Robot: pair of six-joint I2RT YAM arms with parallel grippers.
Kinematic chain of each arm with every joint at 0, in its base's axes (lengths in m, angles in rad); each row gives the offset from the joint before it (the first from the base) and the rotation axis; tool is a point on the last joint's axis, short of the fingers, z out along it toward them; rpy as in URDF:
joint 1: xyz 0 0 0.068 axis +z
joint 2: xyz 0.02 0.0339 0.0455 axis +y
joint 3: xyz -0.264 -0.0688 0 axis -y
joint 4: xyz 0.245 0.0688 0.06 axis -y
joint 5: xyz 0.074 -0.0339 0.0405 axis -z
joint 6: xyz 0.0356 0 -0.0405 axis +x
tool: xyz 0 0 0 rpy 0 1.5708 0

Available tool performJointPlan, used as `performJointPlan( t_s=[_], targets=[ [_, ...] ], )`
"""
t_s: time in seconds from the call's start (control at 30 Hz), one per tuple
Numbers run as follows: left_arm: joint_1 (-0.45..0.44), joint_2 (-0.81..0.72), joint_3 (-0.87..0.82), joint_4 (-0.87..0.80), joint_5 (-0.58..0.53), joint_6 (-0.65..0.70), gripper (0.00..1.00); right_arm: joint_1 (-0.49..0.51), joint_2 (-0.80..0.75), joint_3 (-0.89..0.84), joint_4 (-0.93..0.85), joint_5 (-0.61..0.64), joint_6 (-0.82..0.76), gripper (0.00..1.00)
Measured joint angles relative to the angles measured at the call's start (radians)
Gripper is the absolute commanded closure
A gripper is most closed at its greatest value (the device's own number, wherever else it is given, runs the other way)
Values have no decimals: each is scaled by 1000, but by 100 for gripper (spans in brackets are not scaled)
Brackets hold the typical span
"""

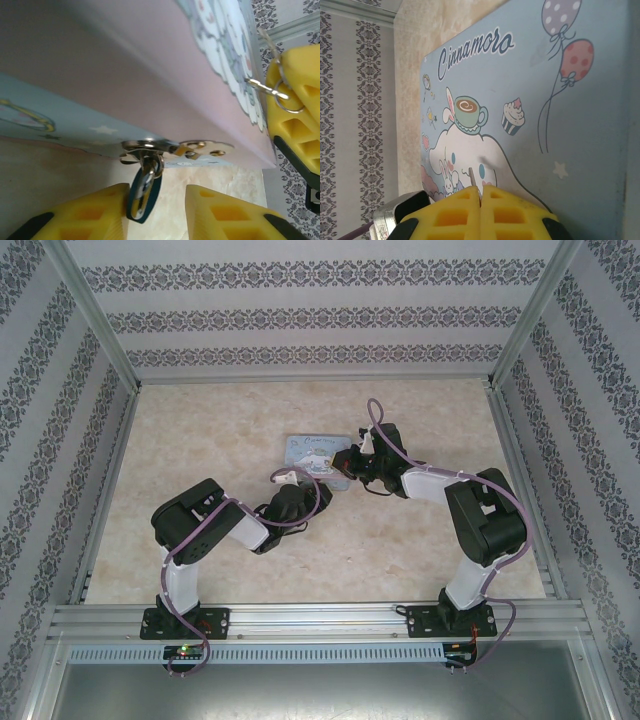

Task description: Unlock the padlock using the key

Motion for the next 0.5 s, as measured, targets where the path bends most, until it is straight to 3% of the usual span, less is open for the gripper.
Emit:
performJointPlan(
  t_s=[0.23, 0.5],
  targets=[
    [0, 2, 0, -2, -10, 0, 77, 0, 0, -5, 10, 0, 0, 100],
    [0, 2, 0, -4, -10, 0, 94, -1, 0, -6, 14, -2, 0, 100]
  ],
)
